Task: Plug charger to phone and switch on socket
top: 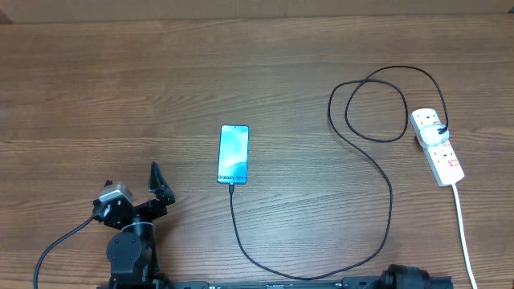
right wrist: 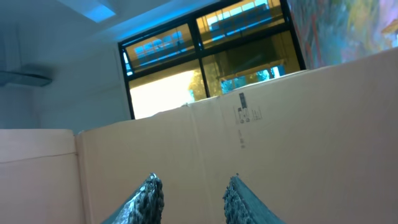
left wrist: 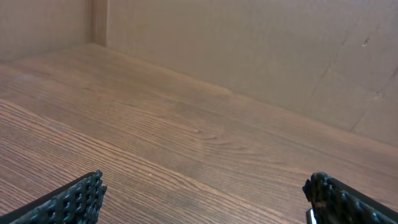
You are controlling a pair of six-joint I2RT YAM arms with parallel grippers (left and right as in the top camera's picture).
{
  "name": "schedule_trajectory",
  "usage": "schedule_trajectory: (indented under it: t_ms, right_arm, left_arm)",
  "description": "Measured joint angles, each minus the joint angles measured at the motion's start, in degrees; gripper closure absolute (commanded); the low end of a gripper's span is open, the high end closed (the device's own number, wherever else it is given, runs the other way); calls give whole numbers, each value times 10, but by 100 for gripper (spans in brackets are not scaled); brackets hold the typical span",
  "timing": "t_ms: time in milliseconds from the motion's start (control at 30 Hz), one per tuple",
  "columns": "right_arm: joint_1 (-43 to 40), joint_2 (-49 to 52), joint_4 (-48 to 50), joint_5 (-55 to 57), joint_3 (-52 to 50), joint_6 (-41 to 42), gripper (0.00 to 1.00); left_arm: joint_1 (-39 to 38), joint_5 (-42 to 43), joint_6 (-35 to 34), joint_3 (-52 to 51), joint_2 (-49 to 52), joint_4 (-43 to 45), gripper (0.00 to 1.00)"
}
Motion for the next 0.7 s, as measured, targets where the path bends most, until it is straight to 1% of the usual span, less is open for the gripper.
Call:
schedule_trajectory:
  t_ms: [700]
  right_arm:
    - [1,-4,2,0,0,-1,63]
  left_arm:
    - [0,0,0,0,0,0,0]
